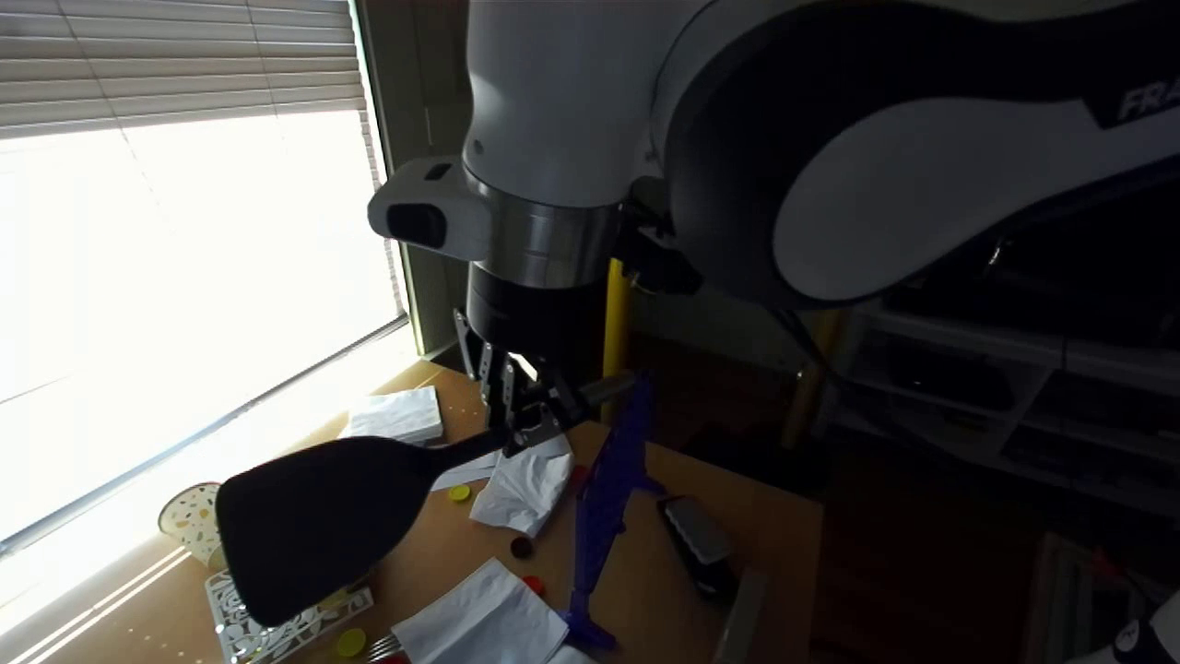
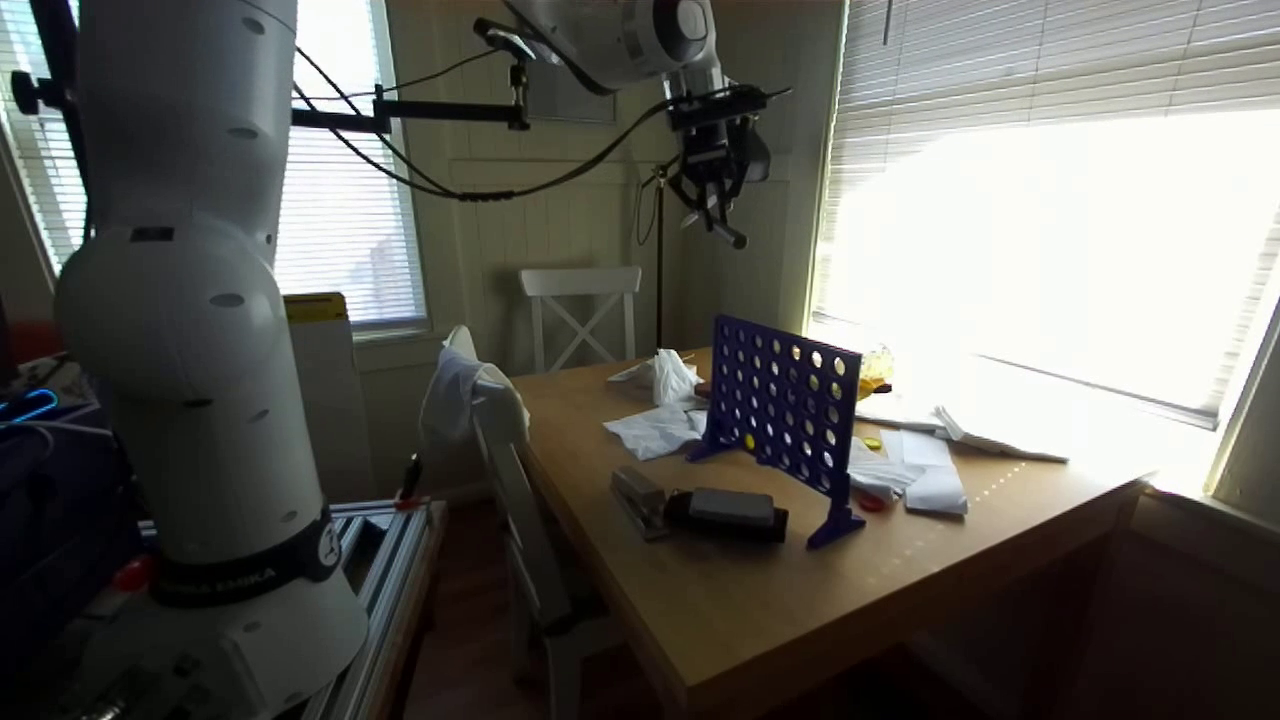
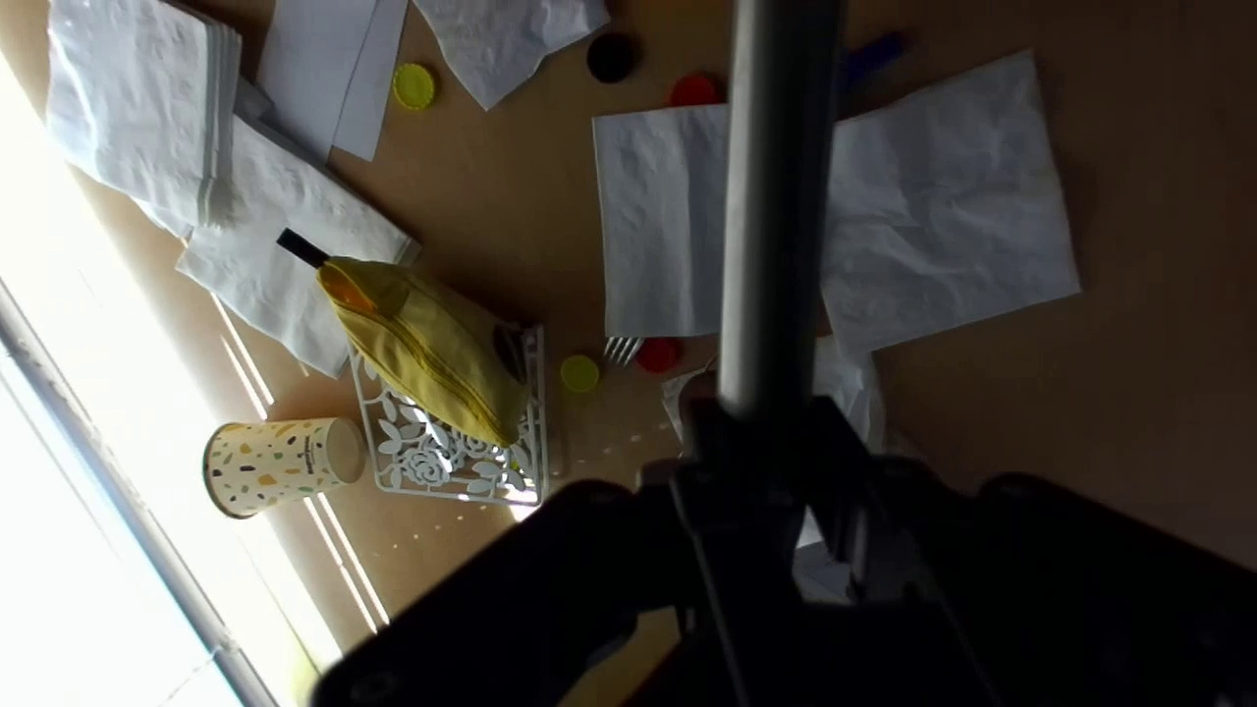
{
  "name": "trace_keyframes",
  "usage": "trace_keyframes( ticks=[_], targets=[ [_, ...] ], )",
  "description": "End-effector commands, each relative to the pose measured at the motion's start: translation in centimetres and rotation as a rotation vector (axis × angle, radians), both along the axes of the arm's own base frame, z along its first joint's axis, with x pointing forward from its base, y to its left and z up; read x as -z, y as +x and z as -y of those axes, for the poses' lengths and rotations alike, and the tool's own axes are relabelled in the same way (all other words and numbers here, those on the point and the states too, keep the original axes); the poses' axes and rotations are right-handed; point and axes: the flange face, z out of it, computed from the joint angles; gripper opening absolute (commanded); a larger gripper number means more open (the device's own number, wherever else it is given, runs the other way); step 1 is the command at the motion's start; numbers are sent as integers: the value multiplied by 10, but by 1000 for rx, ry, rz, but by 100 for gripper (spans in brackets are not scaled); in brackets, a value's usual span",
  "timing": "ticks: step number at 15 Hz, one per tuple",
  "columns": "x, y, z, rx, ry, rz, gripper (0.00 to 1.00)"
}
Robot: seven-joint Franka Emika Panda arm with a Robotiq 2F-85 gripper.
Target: Move the spatula forwards.
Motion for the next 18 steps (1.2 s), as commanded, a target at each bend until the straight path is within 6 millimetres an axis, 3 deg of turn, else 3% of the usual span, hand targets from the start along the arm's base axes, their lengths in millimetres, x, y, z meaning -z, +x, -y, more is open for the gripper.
trace_keyframes(
  ticks=[1, 7, 11, 12, 15, 18],
  targets=[
    [-2, -59, 21, -48, 8, -22, 6],
    [20, -132, 59, -128, -35, -91, 6],
    [59, -156, 97, -107, 113, -195, 6],
    [45, -140, 68, -116, 40, -185, 23],
    [63, -148, 90, -98, 76, -212, 23],
    [63, -151, 93, -96, 80, -208, 23]
  ],
)
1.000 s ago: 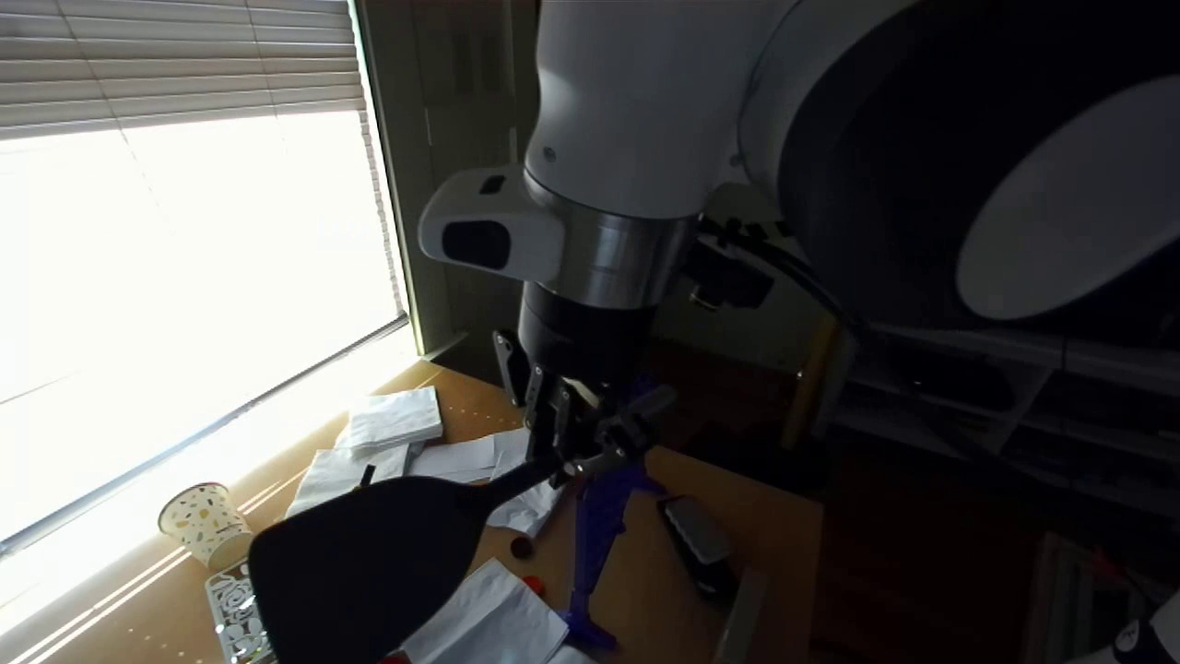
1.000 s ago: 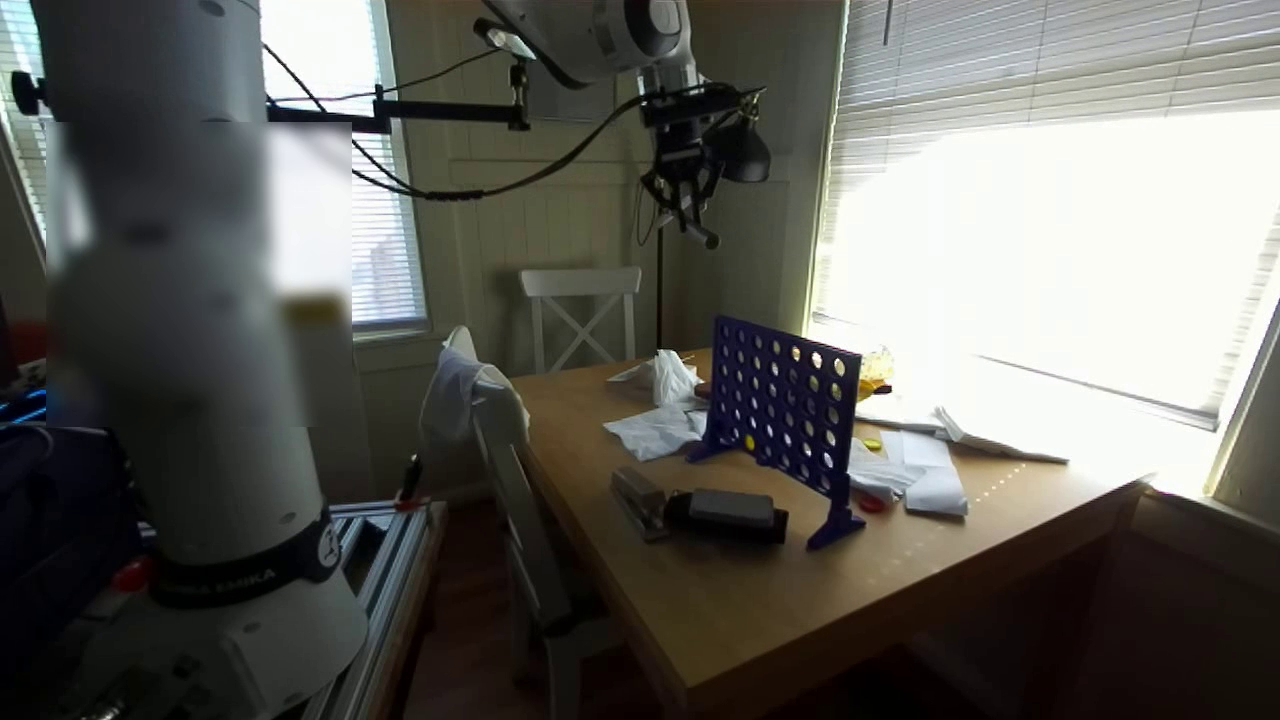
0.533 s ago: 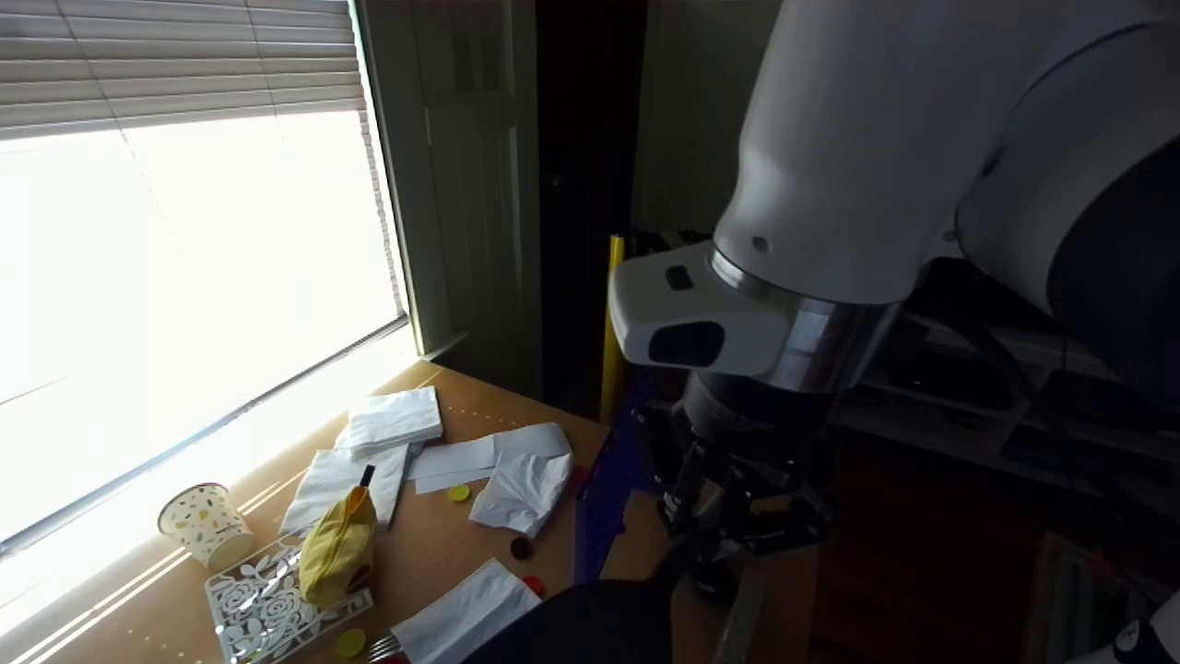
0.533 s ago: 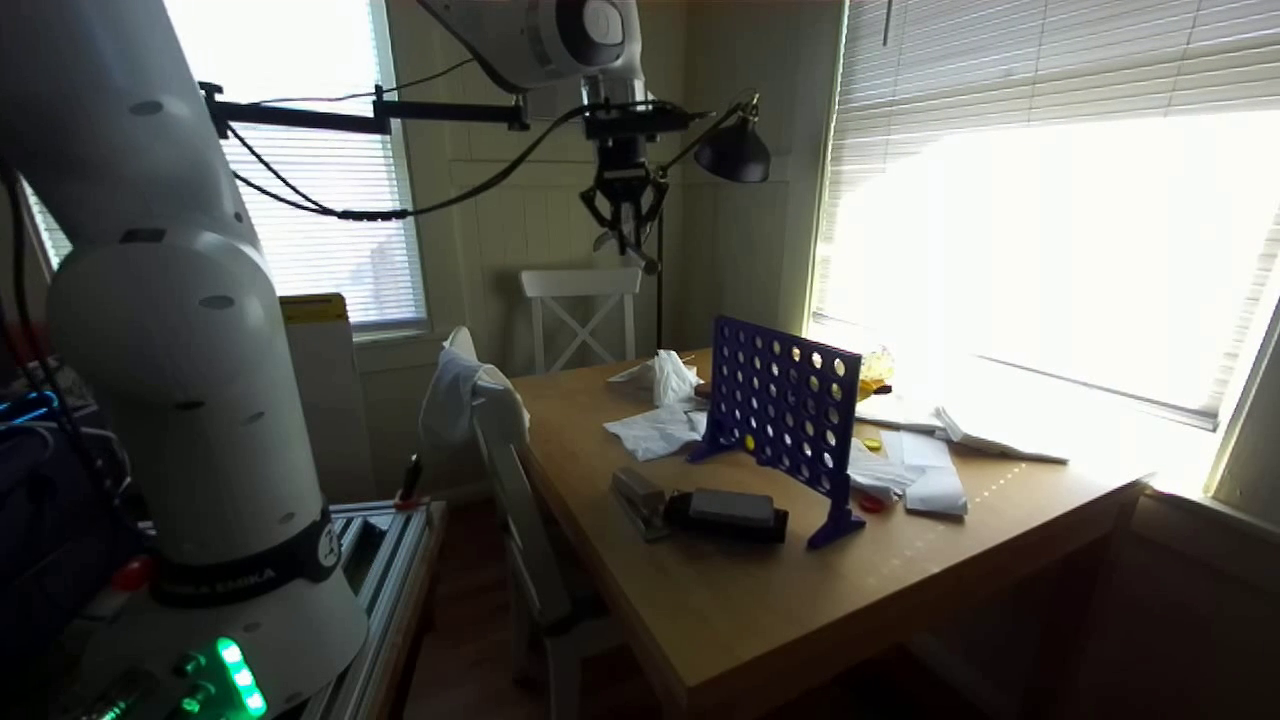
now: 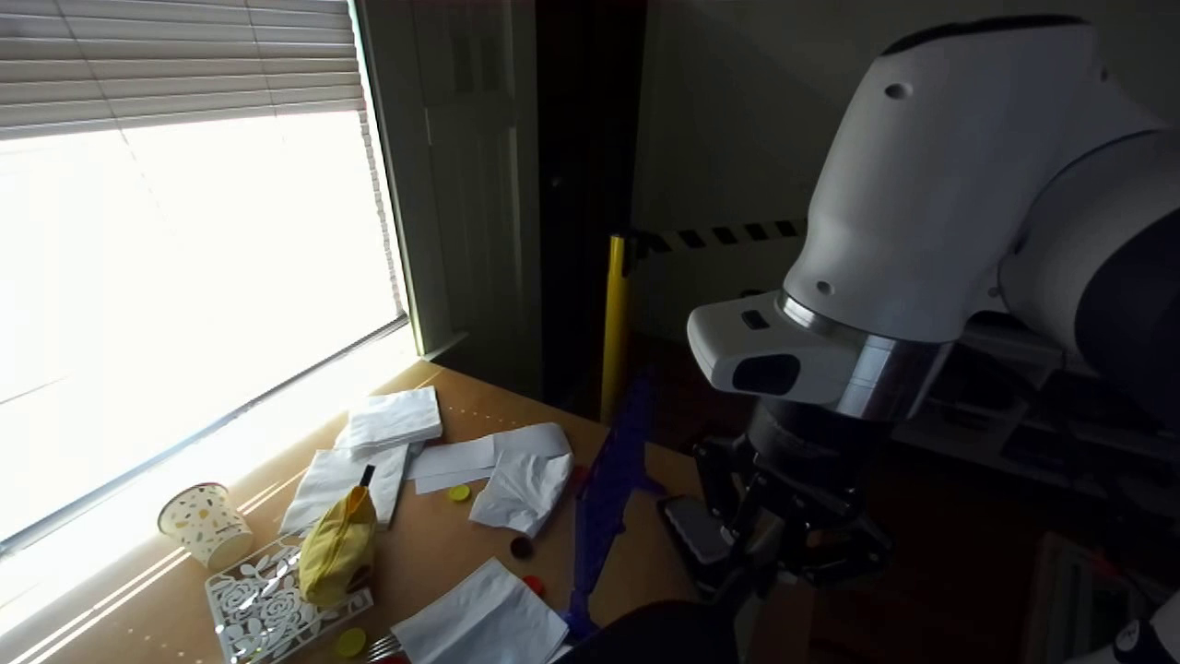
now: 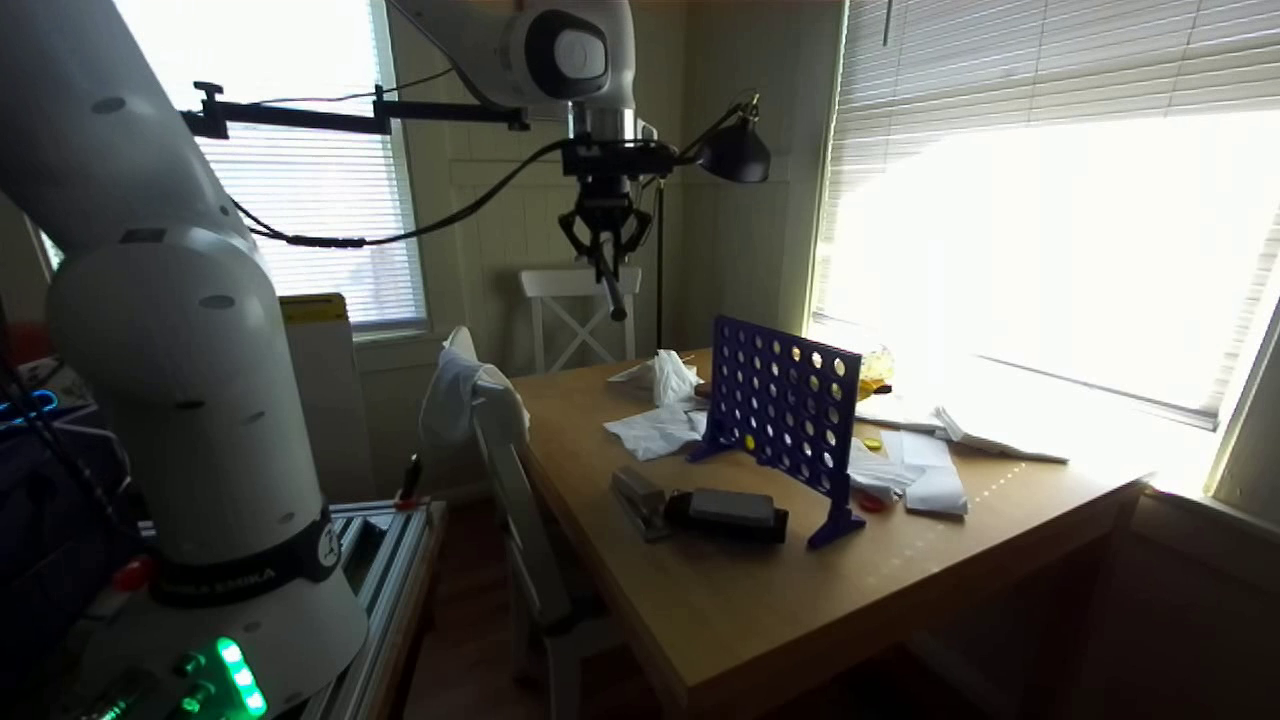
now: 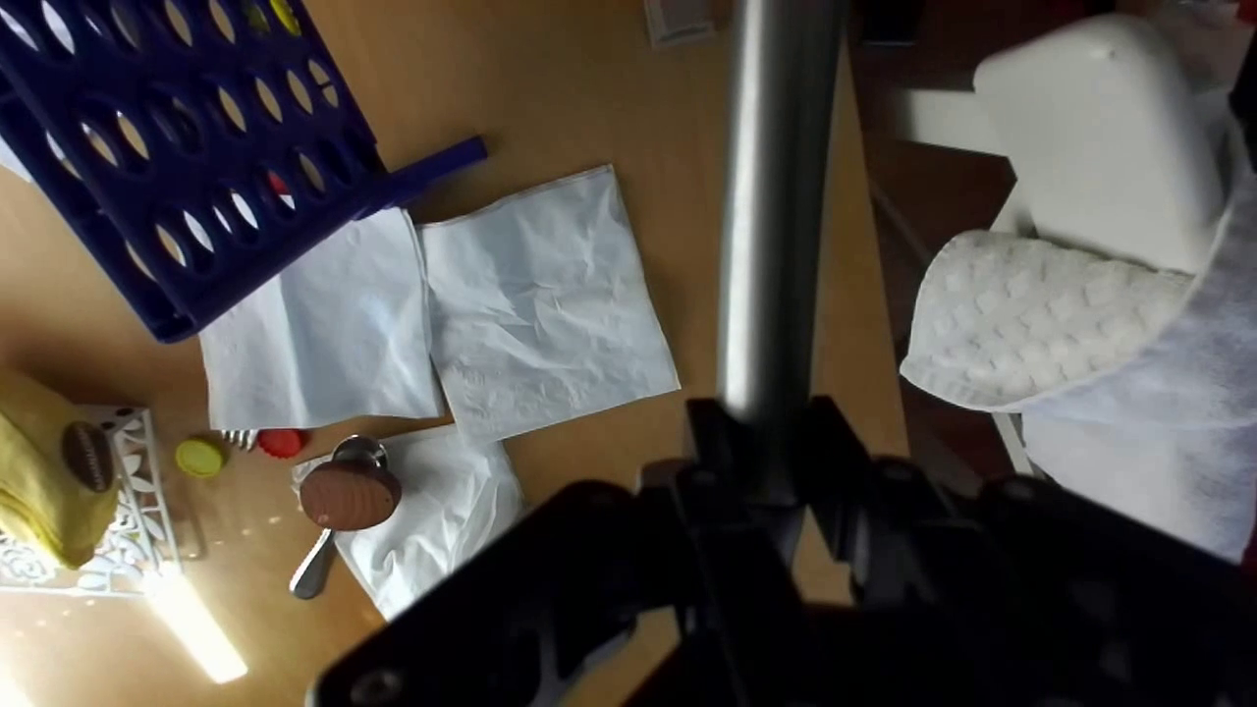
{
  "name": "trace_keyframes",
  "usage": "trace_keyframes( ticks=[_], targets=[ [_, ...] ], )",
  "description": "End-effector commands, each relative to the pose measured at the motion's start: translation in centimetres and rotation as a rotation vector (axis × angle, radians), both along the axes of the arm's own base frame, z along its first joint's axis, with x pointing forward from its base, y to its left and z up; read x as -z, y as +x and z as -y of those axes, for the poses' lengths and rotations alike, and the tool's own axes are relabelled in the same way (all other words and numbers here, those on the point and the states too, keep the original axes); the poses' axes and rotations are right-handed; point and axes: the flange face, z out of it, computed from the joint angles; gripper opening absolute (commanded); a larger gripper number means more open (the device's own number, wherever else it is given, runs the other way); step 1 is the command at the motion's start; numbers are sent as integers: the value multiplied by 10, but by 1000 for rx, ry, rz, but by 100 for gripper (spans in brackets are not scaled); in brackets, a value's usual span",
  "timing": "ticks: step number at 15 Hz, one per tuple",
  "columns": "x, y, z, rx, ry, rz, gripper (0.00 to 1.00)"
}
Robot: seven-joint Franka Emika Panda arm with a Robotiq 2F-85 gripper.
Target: Move the spatula forwards.
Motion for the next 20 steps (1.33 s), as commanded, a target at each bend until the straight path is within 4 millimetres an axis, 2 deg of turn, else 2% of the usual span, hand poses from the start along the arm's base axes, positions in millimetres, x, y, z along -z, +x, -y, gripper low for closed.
trace_keyframes(
  ticks=[1, 3, 4, 7, 10, 14, 17, 20],
  targets=[
    [-1, 0, 0, 0, 0, 0, 23],
    [-1, 0, 0, 0, 0, 0, 23],
    [-1, 0, 0, 0, 1, 1, 6],
    [14, 6, 21, -62, 3, -22, 6],
    [43, 8, 53, -192, 18, -77, 6],
    [85, 19, 100, -267, -10, -126, 6],
    [107, 29, 133, -318, -23, -131, 6],
    [125, 36, 157, -336, -9, -151, 6]
  ],
)
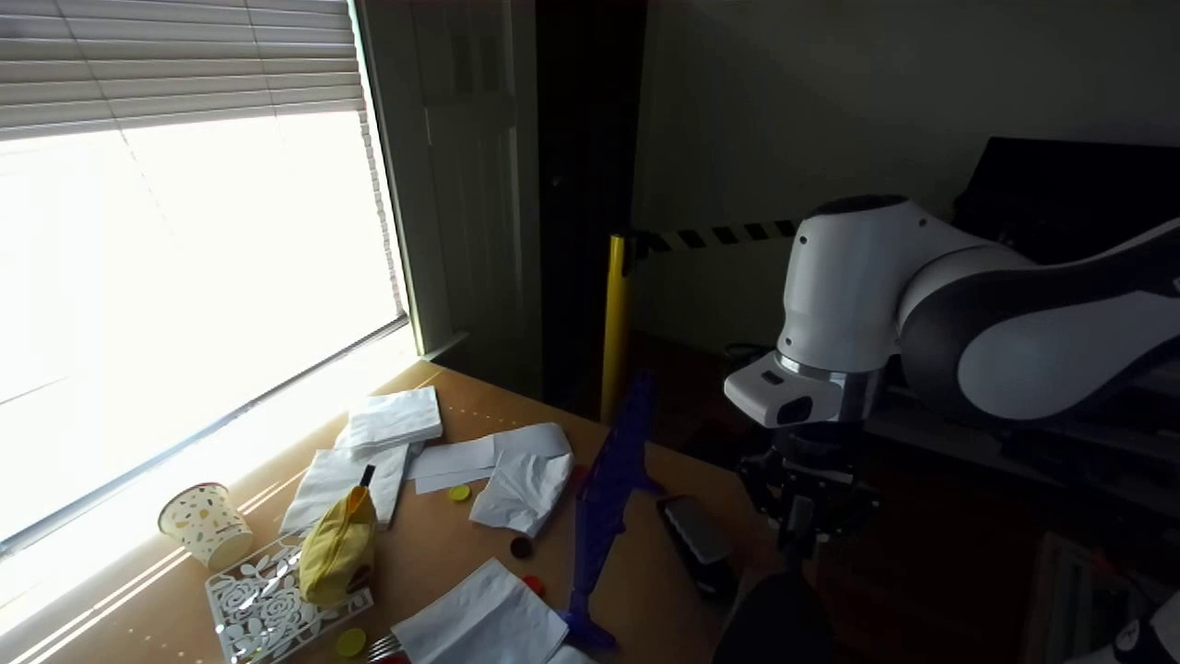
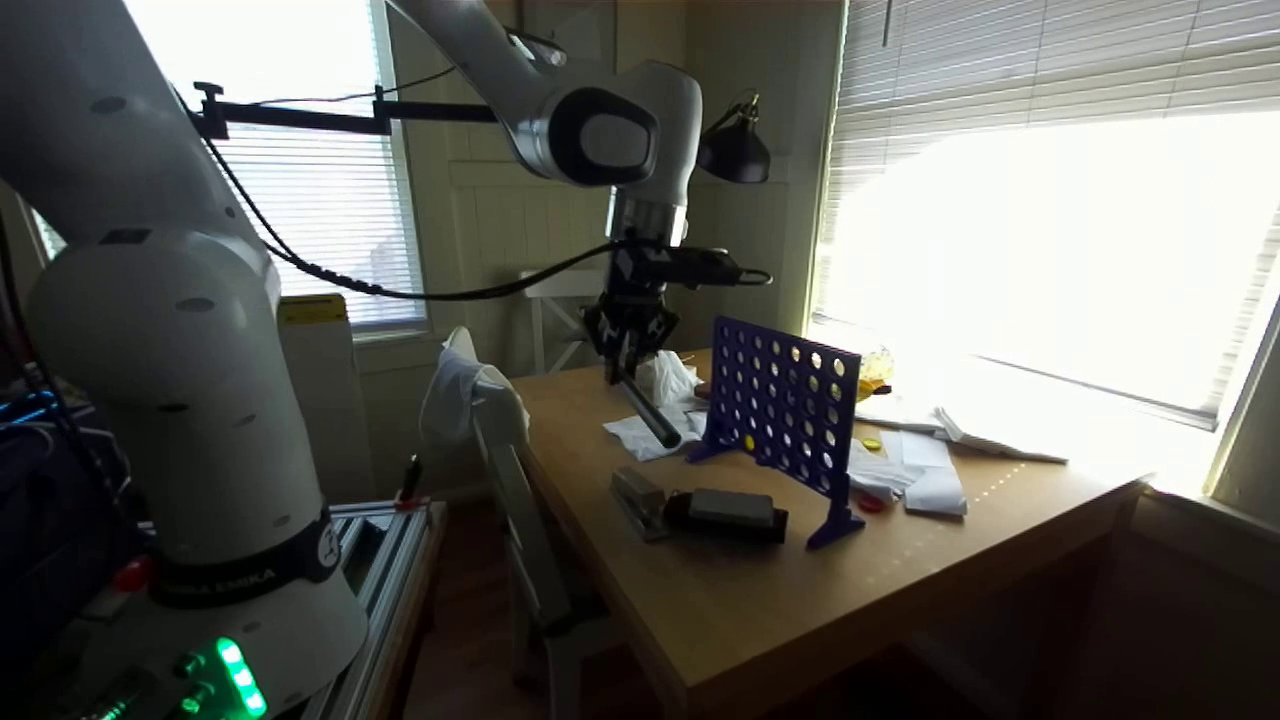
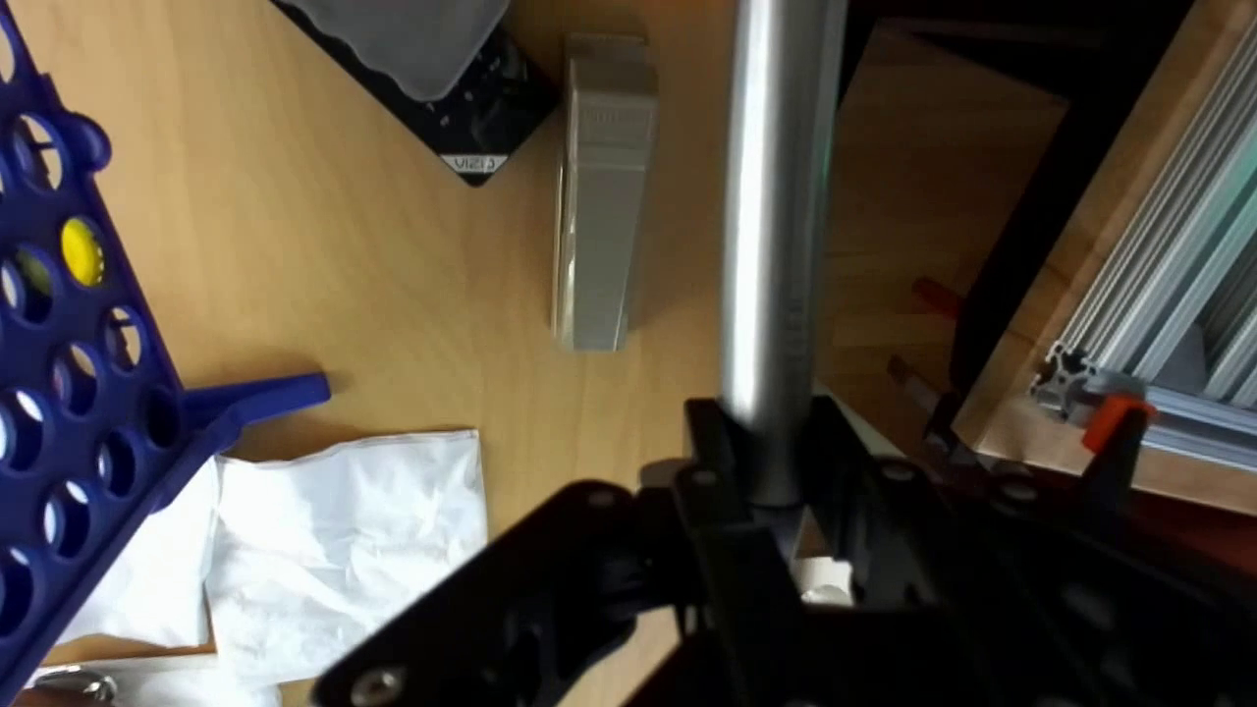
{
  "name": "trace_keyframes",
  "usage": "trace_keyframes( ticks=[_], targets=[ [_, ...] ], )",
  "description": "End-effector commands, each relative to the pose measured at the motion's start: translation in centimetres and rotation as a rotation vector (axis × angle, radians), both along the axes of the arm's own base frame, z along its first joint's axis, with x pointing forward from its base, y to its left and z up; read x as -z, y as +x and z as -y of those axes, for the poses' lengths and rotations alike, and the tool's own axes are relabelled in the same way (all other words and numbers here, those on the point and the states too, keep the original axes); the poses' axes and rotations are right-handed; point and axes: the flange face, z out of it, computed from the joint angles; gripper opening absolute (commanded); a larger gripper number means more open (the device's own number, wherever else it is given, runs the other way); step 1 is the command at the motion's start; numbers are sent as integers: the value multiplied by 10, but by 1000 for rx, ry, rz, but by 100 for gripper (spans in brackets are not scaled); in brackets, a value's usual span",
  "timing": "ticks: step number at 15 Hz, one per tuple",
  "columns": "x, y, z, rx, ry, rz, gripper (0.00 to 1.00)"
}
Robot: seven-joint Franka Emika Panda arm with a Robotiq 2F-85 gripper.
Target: Move the spatula forwards.
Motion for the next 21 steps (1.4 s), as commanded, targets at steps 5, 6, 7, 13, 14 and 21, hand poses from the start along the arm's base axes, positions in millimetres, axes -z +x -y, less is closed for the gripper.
trace_keyframes(
  ticks=[5, 6, 7, 13, 14, 21],
  targets=[
    [44, 11, 31, -42, 23, 1, 6],
    [50, 12, 32, -48, 15, 6, 6],
    [55, 13, 31, -34, 12, 20, 6],
    [64, 15, 33, 11, -1, 1, 23],
    [64, 15, 33, 13, -2, 0, 6],
    [78, 41, 43, 22, -38, 10, 6]
  ],
)
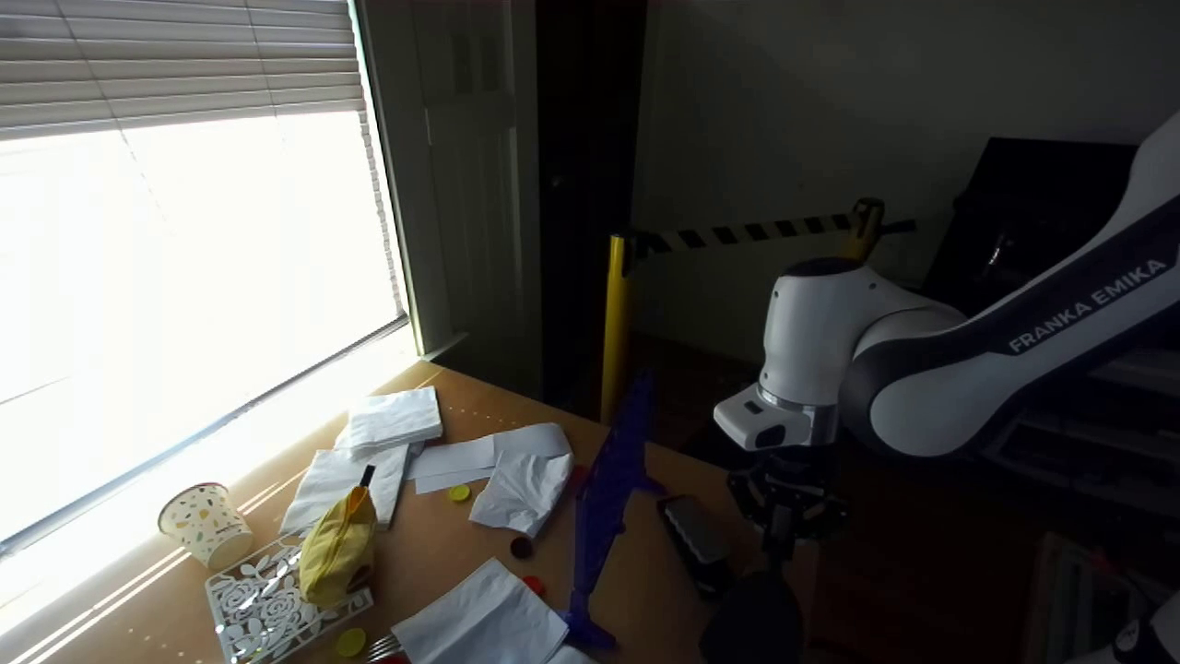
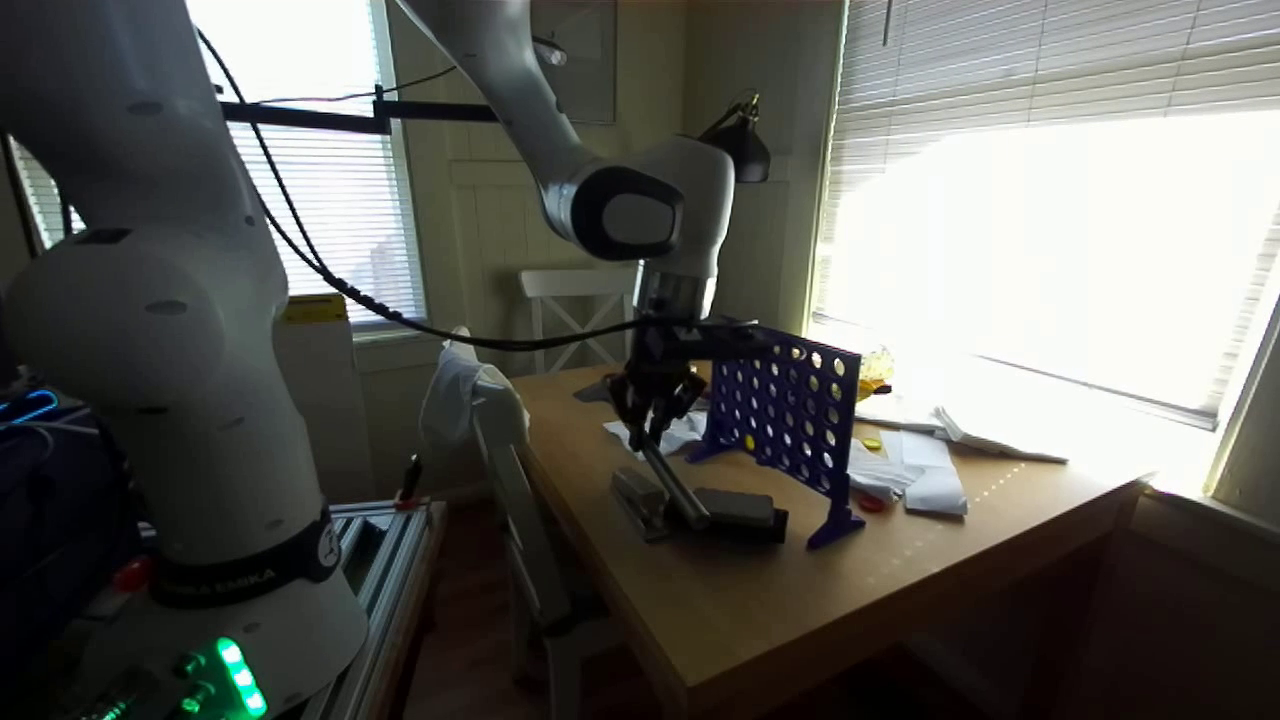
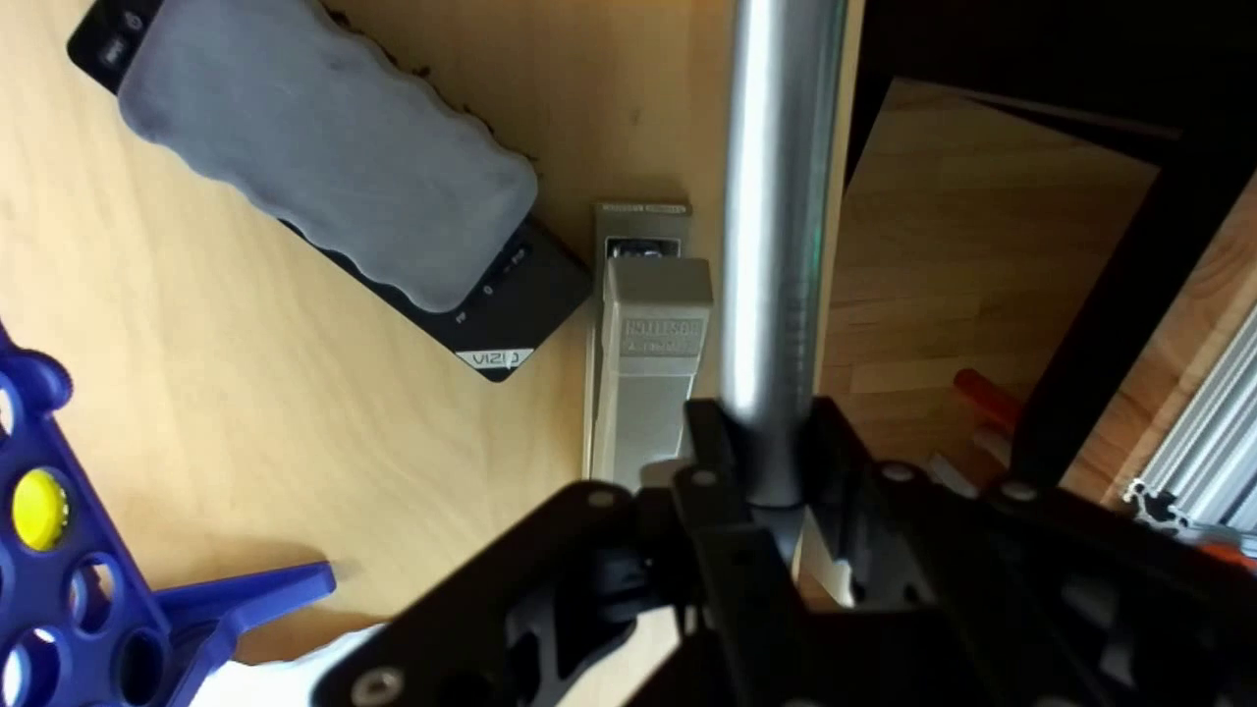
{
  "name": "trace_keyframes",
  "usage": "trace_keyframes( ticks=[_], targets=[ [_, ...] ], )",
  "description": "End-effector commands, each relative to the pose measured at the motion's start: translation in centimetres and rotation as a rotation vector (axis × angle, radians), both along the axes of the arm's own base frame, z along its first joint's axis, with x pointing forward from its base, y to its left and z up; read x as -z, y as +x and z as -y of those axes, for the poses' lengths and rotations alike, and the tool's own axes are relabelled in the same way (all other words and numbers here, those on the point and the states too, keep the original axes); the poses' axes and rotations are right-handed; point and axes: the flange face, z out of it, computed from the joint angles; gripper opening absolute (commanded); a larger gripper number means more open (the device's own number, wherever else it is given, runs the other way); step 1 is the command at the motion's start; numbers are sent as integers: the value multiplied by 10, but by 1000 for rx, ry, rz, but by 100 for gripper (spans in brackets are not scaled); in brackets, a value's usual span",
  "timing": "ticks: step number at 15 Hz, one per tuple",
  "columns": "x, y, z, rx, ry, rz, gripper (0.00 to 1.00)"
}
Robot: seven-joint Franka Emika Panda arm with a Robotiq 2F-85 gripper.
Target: Move the spatula forwards.
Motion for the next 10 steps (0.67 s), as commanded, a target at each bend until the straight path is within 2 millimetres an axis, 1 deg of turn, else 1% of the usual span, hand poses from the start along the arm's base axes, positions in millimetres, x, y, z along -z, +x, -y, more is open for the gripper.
trace_keyframes(
  ticks=[1, 6, 10],
  targets=[
    [9, 21, 1, -2, -28, 13, 6],
    [28, 34, -4, 0, -59, 11, 6],
    [45, 40, -14, 17, -80, 14, 6]
  ],
)
